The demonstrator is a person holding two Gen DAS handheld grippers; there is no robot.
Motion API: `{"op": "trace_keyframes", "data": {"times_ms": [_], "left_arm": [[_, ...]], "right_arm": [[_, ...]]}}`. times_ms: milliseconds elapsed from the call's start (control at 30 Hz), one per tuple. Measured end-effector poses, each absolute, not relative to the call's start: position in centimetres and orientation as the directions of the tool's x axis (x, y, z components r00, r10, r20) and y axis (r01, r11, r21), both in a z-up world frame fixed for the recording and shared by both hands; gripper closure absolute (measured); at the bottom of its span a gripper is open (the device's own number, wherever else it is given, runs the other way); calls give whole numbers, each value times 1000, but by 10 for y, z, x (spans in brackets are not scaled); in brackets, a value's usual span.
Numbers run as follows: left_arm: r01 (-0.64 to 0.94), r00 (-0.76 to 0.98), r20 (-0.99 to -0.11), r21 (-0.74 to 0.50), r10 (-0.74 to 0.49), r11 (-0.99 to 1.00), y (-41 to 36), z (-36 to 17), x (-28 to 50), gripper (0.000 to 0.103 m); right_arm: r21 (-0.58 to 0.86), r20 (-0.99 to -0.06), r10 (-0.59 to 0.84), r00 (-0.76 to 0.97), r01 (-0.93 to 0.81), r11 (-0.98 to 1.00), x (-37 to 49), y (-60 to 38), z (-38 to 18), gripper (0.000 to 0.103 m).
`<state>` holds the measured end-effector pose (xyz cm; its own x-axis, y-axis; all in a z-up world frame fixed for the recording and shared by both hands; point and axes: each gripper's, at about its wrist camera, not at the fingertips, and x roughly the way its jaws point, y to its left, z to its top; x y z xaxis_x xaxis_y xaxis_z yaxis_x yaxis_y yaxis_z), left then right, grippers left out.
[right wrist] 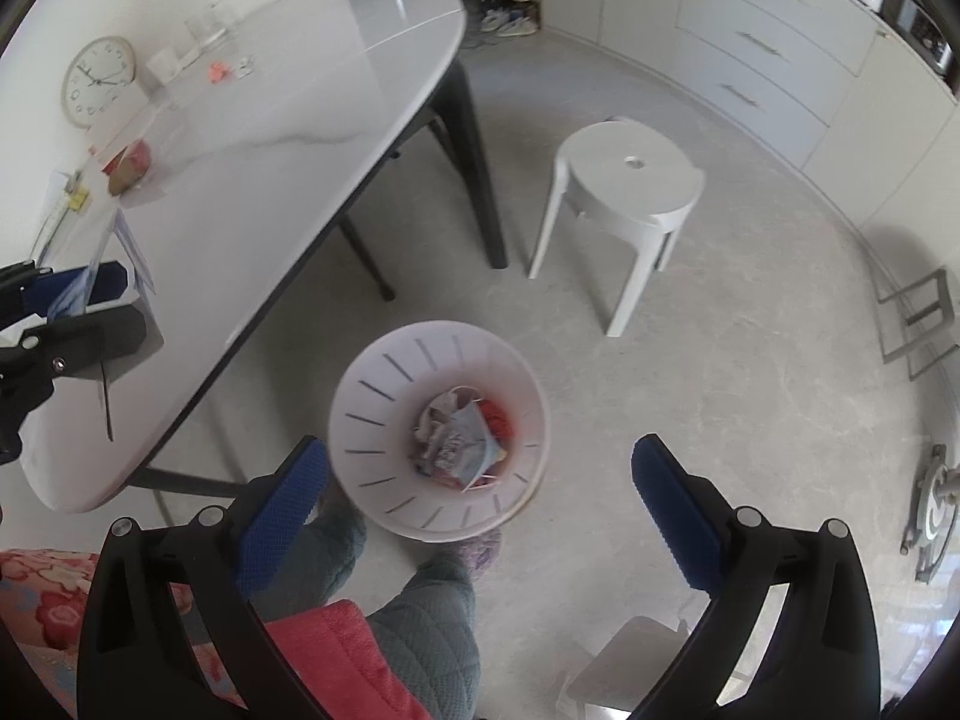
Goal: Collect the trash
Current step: 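Release the snack packet into the bin with the right gripper while the left gripper drops the box, then grasp the clear plastic bottle with the right gripper while the left gripper grasps the red cardboard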
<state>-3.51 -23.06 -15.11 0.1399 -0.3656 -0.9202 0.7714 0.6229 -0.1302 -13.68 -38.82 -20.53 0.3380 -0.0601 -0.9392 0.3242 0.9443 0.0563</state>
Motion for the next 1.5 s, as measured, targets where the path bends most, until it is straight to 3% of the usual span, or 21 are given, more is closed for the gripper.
{"op": "trace_keyframes", "data": {"times_ms": [67,133,300,1033,1500], "left_arm": [[778,127,-919,-142,-374,613,-236,-152,-40,50],[776,119,-920,-149,-374,613,-242,-154,-44,24],[775,139,-917,-134,-373,618,-248,-150,-50,8],[725,178,-920,-118,-350,679,-226,-146,-27,8],[497,358,-899,-46,-253,866,-82,-129,87,8]], "right_arm": [[47,-939,-74,336,338,940,-144,-396,-202,3],[40,-937,-87,337,354,935,-150,-401,-199,3],[33,-934,-112,338,394,918,-162,-416,-196,3],[47,-934,-85,348,353,935,-124,-396,-192,3],[94,-906,32,423,127,987,16,-281,-172,3]]}}
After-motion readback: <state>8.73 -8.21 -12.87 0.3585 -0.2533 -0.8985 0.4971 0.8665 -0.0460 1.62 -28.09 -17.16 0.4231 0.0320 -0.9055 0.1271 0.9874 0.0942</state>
